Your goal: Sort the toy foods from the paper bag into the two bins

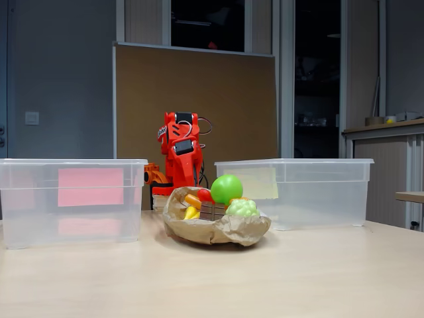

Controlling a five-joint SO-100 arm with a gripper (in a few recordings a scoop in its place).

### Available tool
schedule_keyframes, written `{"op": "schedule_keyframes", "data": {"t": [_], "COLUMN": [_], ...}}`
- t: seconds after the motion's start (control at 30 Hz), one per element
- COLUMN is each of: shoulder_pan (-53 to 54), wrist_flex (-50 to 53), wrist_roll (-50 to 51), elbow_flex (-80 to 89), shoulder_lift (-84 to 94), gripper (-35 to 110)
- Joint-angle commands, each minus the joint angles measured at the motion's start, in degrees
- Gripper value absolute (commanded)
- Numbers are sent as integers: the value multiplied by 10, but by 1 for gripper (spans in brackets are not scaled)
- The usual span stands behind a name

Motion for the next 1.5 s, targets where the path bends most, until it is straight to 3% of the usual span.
{"op": "schedule_keyframes", "data": {"t": [0.0,0.97,1.27,1.47], "shoulder_pan": [-6,-12,-18,-35], "wrist_flex": [10,11,93,80], "wrist_roll": [-3,-4,-6,-25], "elbow_flex": [4,1,-180,-318], "shoulder_lift": [7,7,-4,-152], "gripper": [0,6,3,2]}}
